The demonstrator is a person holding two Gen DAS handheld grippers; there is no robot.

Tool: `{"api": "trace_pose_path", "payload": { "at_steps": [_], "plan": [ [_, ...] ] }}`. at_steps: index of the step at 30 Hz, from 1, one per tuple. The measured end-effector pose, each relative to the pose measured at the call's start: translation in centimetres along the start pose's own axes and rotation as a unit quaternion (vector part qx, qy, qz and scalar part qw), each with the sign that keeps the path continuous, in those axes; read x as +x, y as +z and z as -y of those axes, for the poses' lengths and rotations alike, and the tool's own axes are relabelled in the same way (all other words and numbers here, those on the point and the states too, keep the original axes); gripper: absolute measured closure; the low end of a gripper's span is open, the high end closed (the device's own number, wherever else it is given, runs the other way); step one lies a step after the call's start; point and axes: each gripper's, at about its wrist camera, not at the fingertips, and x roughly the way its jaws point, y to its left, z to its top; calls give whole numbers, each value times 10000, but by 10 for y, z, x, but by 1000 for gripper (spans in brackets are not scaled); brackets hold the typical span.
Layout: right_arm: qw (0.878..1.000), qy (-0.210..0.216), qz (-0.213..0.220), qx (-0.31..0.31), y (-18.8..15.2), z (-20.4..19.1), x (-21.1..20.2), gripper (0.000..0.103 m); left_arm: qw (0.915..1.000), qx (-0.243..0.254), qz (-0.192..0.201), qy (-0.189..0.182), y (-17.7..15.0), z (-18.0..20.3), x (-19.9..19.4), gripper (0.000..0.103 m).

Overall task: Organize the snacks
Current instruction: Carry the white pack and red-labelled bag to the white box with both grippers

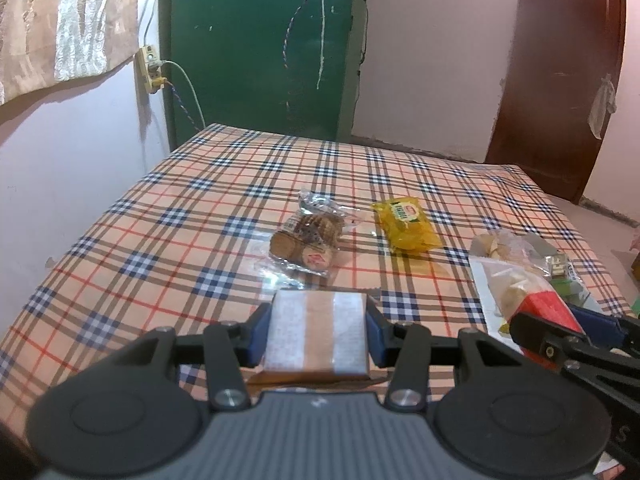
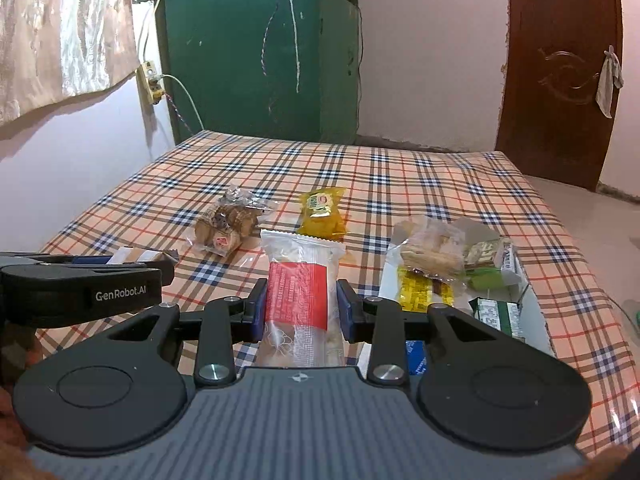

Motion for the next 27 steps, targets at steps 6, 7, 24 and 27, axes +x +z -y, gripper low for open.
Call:
{"api": "trace_pose_path", "payload": {
  "at_steps": [6, 7, 24, 27],
  "plan": [
    [10000, -67, 29, 37, -2, 4, -5, 61, 9999, -52, 0, -111, 0, 5, -4, 56],
    [10000, -75, 38, 48, -2, 5, -6, 61, 9999, -46, 10, -122, 0, 6, -5, 56],
    [9993, -285, 174, 196, -7, 19, -23, 61, 9992, 208, 6, -336, -4, 30, -11, 56],
    [9991, -315, 192, 232, -8, 22, -25, 61, 9989, 252, 4, -382, -4, 34, -13, 56]
  ]
}}
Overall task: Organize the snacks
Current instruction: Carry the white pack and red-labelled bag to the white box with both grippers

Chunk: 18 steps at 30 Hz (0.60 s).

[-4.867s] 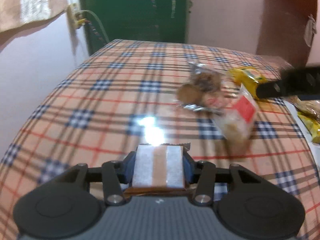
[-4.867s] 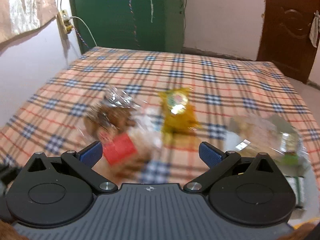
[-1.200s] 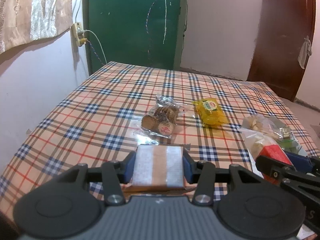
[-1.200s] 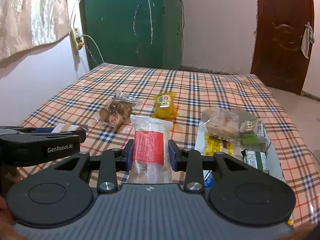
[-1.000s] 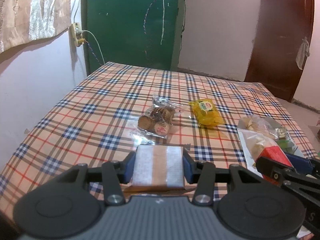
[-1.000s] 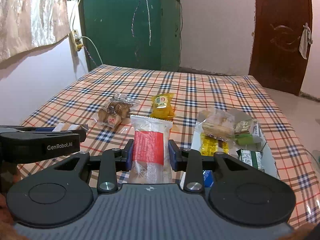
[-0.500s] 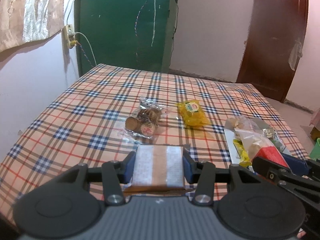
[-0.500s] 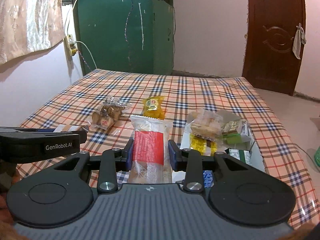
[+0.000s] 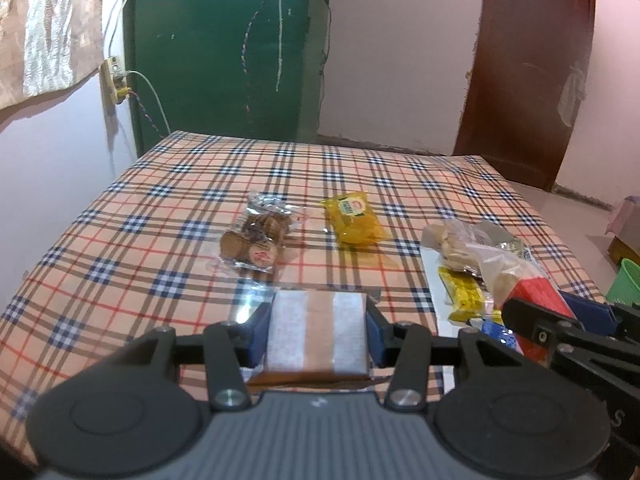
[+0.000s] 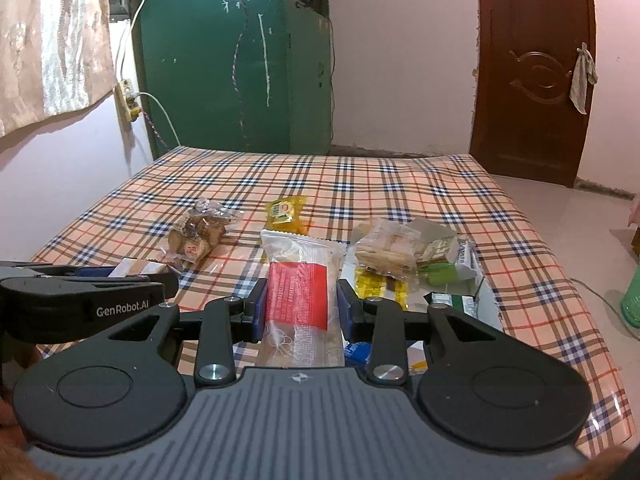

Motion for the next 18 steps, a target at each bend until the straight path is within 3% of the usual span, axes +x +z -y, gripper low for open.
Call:
{"api": "trace_pose_path", "payload": {
  "at_steps": [10, 18],
  "plan": [
    [9996, -218, 46, 174, -5, 10, -9, 61, 9995, 176, -14, -280, -1, 24, -3, 56],
    [9975, -584, 119, 373, -7, 30, -16, 61, 9966, 399, -42, -725, -2, 55, -2, 56]
  ]
}}
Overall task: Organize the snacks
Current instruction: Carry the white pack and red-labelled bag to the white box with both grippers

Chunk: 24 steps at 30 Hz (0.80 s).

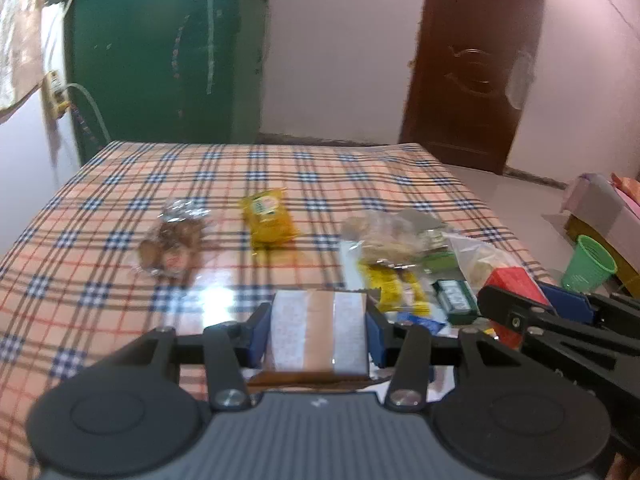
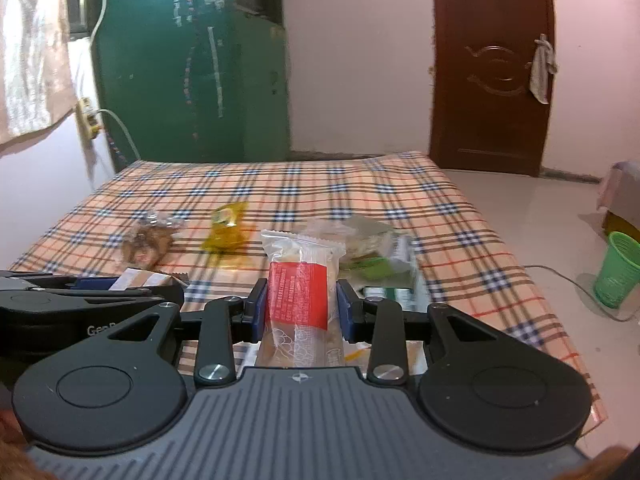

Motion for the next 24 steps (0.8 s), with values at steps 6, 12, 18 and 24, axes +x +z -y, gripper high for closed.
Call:
{"api": "trace_pose_path", "payload": {
  "at_steps": [6, 12, 18, 24],
  "plan": [
    [9995, -269, 30, 169, -4, 18, -2, 61, 9996, 149, -40, -224, 3, 20, 8, 56],
    [9985, -438, -9, 318, -12, 38, -3, 61, 9988, 264, -126, -393, 0, 37, 18, 56],
    [9979, -513, -78, 386, -20, 49, -4, 61, 9971, 402, -243, -596, -7, 54, 24, 56],
    [9971, -549, -134, 504, -25, 58, -5, 61, 9959, 396, -413, -694, -13, 59, 32, 56]
  ]
}}
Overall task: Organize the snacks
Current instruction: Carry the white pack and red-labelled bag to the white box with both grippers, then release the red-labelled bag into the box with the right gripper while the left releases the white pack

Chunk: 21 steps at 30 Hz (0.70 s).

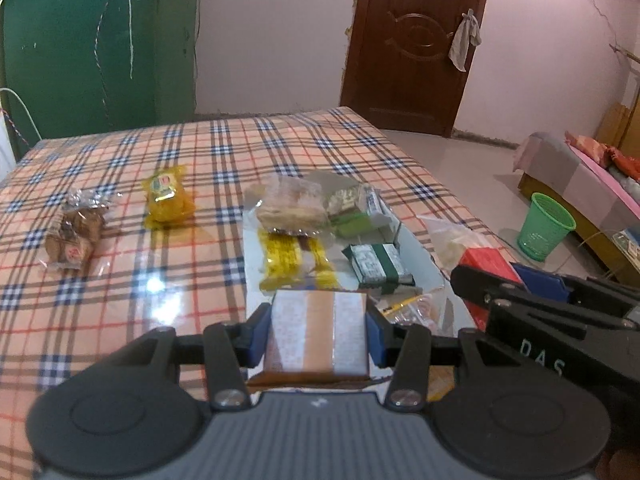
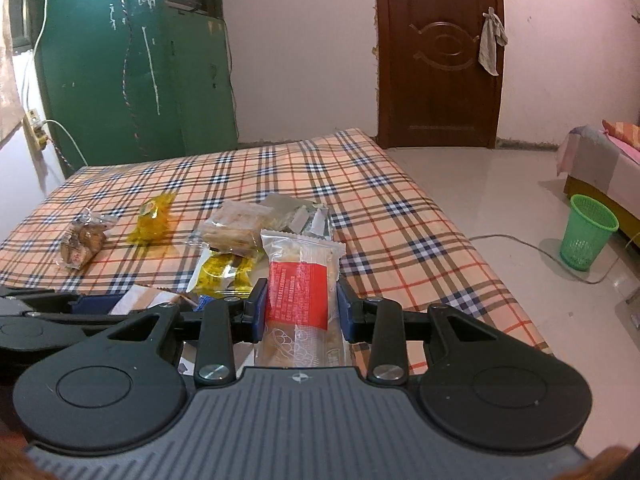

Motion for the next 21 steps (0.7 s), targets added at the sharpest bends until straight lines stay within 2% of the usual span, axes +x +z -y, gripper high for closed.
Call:
{"api": "trace_pose_path", "payload": {
  "at_steps": [8, 12, 16, 21],
  "plan": [
    [10000, 39, -47, 79, 0, 2, 4, 61, 9998, -178, -99, -82, -2, -3, 4, 56],
    [9998, 104, -97, 157, -1, 5, 5, 51, 9990, -354, -202, -155, -4, -7, 6, 49],
    [9998, 107, -48, 184, 1, 5, 2, 48, 9993, -338, -97, -119, -2, -8, 2, 48],
    [9998, 107, 15, 155, 4, 2, -1, 43, 9992, -388, -25, -13, 1, -15, -4, 39]
  ]
}}
